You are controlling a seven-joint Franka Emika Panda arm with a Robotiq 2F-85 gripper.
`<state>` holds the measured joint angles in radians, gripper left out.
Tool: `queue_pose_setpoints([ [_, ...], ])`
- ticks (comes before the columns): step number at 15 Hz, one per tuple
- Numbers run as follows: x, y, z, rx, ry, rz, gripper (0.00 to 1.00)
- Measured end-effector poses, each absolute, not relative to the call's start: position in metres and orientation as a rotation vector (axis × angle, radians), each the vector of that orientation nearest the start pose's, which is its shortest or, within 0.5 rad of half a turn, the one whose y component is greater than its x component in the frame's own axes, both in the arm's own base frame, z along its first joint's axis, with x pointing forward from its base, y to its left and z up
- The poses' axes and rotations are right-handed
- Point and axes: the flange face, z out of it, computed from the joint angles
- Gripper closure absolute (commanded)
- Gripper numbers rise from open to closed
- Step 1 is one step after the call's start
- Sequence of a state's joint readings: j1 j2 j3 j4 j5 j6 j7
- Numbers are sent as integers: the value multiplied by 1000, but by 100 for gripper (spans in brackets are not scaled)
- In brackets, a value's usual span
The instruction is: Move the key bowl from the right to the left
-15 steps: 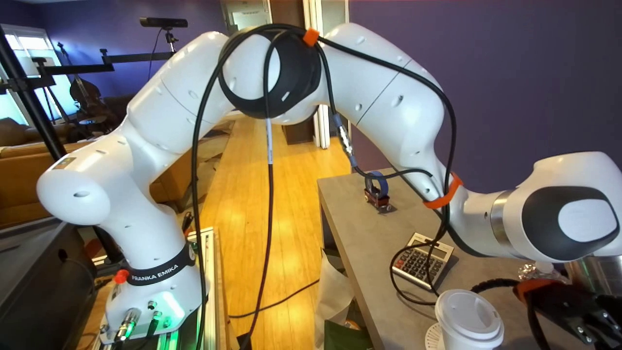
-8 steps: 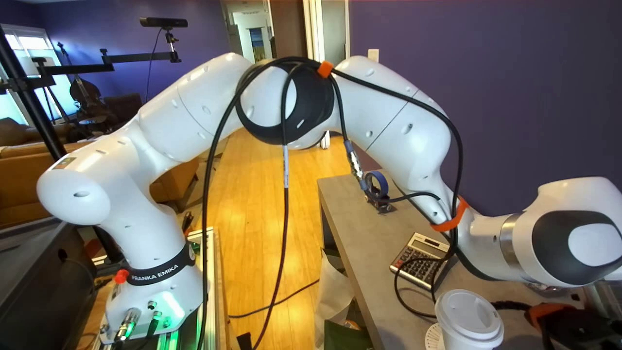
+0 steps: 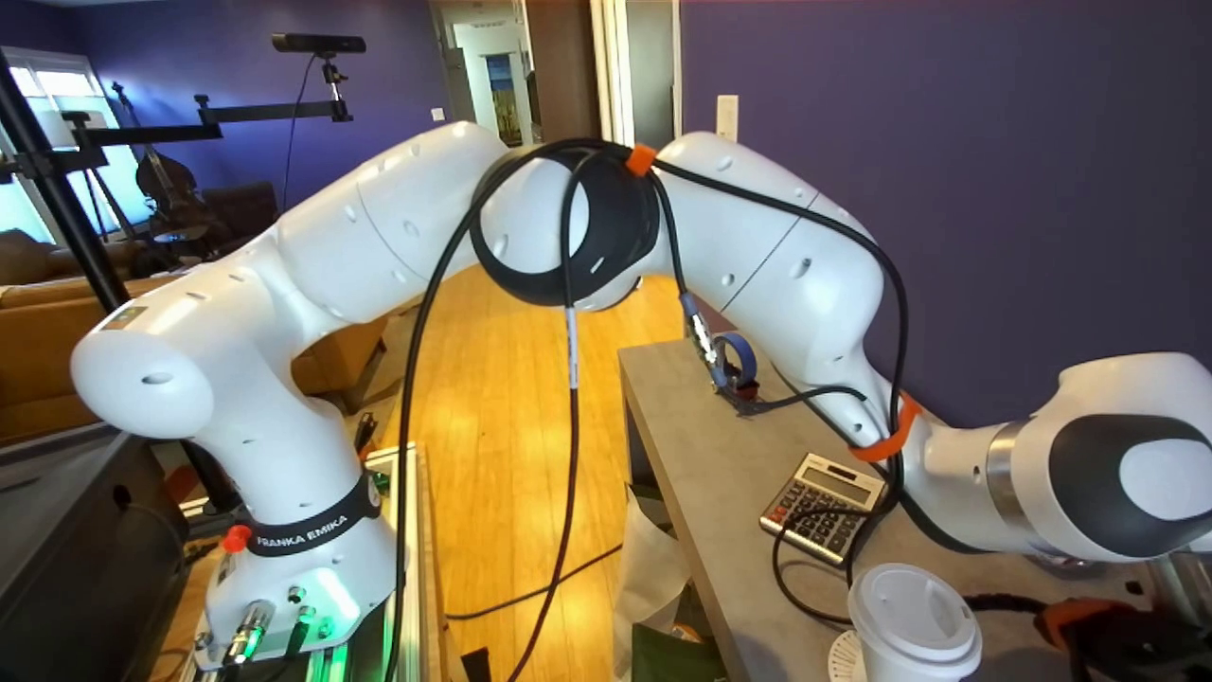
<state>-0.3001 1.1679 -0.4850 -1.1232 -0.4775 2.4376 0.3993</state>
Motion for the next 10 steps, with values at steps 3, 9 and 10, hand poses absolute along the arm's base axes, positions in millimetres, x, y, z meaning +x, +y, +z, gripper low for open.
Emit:
queue_pose_setpoints([
  [3,641,-453,150,2273,-595,70,83],
  [9,645,-458,160,2235,-594,56,98],
  [10,646,-459,163,2226,-591,56,97],
])
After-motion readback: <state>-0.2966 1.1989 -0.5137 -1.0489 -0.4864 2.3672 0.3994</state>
